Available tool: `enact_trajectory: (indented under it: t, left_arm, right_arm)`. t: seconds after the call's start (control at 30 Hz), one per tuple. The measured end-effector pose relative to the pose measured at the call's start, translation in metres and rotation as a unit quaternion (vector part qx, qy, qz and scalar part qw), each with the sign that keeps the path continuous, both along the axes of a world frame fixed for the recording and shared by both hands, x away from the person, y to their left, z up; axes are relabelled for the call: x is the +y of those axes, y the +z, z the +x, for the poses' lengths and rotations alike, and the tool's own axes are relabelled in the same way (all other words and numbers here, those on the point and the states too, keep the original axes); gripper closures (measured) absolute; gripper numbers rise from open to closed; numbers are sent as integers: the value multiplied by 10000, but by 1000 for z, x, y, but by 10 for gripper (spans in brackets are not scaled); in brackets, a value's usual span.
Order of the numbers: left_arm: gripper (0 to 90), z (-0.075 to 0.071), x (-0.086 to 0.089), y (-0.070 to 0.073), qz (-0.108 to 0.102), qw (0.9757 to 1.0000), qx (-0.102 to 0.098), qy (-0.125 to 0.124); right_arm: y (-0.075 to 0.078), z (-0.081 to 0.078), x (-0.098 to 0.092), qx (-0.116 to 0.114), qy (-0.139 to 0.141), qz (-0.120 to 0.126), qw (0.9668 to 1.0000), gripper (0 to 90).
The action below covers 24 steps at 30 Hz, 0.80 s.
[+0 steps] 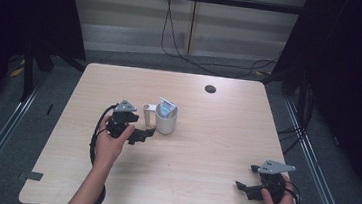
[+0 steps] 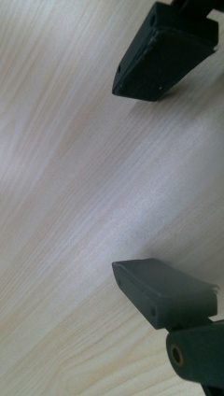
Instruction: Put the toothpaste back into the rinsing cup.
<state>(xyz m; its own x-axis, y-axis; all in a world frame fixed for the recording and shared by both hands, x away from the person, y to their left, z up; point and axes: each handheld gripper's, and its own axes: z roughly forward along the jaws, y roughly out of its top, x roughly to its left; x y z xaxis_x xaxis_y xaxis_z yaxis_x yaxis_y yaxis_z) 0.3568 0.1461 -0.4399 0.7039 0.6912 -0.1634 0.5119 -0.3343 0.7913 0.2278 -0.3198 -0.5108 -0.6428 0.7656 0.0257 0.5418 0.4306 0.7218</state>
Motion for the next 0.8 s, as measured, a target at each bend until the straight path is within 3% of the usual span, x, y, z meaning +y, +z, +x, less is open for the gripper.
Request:
enact_trajectory:
  t: [0.8]
  left_arm:
    - [155,-12,20,-15,51,10000,42,-9]
  right_arm:
    - [0,0,0,-1,0,1,10000,129]
